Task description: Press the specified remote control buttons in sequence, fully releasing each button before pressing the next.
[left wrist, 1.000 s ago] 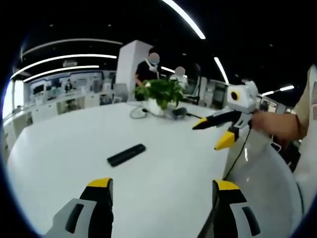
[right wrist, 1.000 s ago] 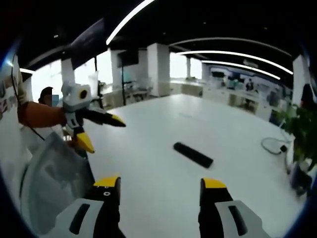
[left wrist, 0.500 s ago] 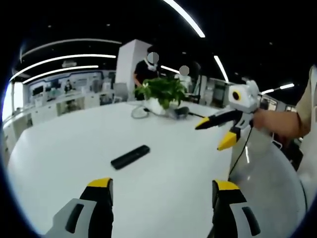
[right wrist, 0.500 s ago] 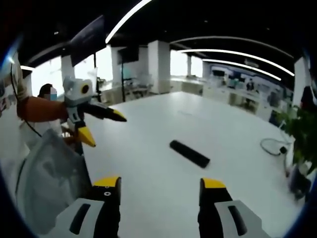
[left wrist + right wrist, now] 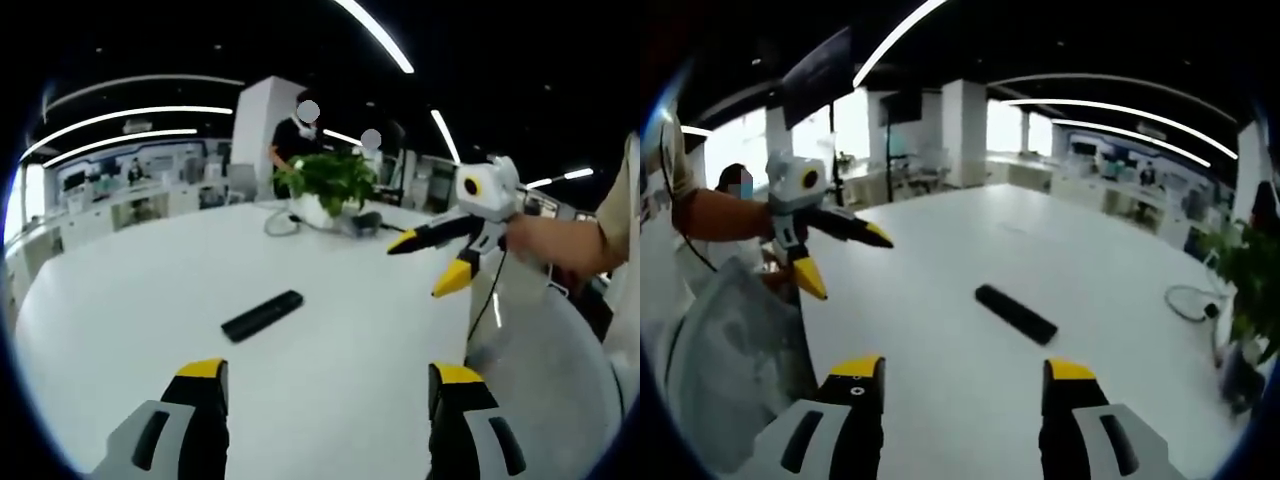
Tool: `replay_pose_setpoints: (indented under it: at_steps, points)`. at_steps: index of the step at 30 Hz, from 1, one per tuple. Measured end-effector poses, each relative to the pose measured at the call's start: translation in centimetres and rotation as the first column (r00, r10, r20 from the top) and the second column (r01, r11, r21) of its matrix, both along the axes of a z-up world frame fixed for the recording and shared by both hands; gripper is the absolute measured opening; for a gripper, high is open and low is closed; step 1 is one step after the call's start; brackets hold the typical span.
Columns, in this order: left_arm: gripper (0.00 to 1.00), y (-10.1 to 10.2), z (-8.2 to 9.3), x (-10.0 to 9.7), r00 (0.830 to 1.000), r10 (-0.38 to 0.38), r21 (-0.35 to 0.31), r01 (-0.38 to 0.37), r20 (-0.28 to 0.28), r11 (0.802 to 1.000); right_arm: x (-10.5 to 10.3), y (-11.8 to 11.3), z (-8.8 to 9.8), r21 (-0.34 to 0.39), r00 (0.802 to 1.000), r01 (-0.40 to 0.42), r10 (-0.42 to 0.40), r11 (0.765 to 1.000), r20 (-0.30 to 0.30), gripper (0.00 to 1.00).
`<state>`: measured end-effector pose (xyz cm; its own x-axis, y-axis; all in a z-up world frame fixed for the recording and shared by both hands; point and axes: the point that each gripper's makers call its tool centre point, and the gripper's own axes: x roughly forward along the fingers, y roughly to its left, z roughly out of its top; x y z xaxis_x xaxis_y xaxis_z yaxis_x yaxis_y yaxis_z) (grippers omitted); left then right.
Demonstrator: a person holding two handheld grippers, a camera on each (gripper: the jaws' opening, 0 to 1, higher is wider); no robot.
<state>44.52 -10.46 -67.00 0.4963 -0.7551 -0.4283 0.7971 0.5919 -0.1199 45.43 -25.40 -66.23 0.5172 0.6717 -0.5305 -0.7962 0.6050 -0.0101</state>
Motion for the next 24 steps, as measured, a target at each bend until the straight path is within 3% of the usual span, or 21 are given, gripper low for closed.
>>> replay_pose_setpoints:
  at_steps: [24]
  points:
    - [0.84, 0.0, -0.4, 2.1, 1.0, -0.027, 0.036, 0.027, 0.009, 0.999, 2.4, 0.3, 0.3, -0.057, 0.998, -0.061, 0.062, 0.996, 0.021, 0.62]
